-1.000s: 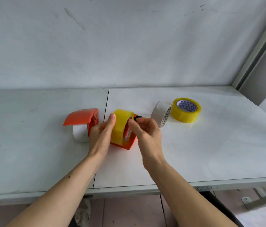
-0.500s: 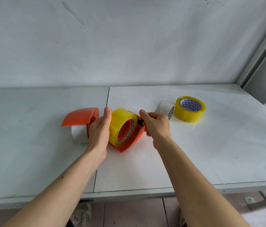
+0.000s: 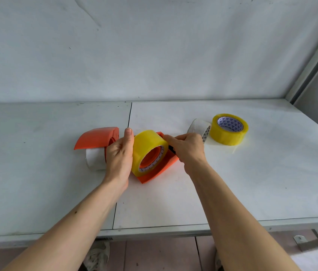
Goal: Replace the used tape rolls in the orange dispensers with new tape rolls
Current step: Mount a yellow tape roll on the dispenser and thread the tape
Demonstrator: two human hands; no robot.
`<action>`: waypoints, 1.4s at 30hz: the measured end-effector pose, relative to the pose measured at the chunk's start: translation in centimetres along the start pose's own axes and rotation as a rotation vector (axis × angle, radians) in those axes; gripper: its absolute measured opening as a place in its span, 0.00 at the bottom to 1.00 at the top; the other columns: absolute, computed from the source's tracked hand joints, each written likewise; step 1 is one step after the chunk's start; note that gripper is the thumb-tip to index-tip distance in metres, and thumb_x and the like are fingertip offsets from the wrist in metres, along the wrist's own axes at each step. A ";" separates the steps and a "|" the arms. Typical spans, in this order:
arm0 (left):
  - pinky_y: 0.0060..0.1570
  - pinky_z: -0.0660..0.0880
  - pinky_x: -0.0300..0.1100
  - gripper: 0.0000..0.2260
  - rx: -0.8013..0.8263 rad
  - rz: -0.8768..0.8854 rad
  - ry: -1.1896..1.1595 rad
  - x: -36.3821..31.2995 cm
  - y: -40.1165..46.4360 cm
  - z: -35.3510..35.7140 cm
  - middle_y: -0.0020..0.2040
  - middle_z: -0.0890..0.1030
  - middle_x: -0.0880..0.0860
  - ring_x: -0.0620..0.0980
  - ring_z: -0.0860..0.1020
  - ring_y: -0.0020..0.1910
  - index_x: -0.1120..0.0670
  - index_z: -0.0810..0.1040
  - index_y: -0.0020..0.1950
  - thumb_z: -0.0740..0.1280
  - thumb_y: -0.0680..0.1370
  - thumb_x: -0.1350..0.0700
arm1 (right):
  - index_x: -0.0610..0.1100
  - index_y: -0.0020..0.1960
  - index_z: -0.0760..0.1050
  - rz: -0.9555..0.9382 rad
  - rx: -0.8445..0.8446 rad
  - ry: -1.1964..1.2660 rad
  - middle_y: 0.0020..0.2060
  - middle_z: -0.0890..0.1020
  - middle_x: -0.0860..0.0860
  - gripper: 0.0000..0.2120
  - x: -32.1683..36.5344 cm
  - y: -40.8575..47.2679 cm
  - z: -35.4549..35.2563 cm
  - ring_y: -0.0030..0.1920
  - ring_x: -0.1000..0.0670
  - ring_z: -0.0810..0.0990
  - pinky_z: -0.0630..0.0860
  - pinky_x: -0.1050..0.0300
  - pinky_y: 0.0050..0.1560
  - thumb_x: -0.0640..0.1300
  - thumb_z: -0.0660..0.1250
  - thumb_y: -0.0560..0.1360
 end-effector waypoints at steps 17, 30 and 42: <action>0.30 0.57 0.40 0.22 -0.009 -0.024 -0.061 0.1 -0.5 -0.5 0.24 0.59 0.43 0.43 0.57 0.26 0.49 0.59 0.28 0.63 0.77 0.42 | 0.31 0.29 0.72 -0.147 -0.074 -0.260 0.25 0.67 0.43 0.19 -0.6 -1.2 -1.4 0.29 0.48 0.65 0.63 0.55 0.31 0.46 0.68 0.71; 0.38 0.63 0.46 0.27 0.044 -0.070 -0.053 0.6 -0.5 -0.8 0.31 0.63 0.55 0.51 0.64 0.32 0.56 0.67 0.34 0.62 0.73 0.32 | 0.29 0.35 0.77 -0.078 -0.053 -0.179 0.27 0.70 0.43 0.19 -0.1 -0.9 -0.7 0.30 0.48 0.67 0.65 0.54 0.32 0.46 0.71 0.70; 0.55 0.79 0.50 0.32 0.176 0.054 0.335 0.1 -0.7 -0.9 0.54 0.83 0.51 0.50 0.82 0.52 0.49 0.79 0.56 0.76 0.58 0.33 | 0.33 0.41 0.81 -0.004 0.026 -0.190 0.28 0.84 0.42 0.14 -0.2 -2.2 -1.6 0.28 0.43 0.84 0.84 0.42 0.41 0.43 0.65 0.77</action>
Point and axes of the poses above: each hand's wrist, its own y-axis towards the middle knuckle, its own z-axis out of the palm, x = y × z, the point moved 2 cm from there along y, towards the middle knuckle
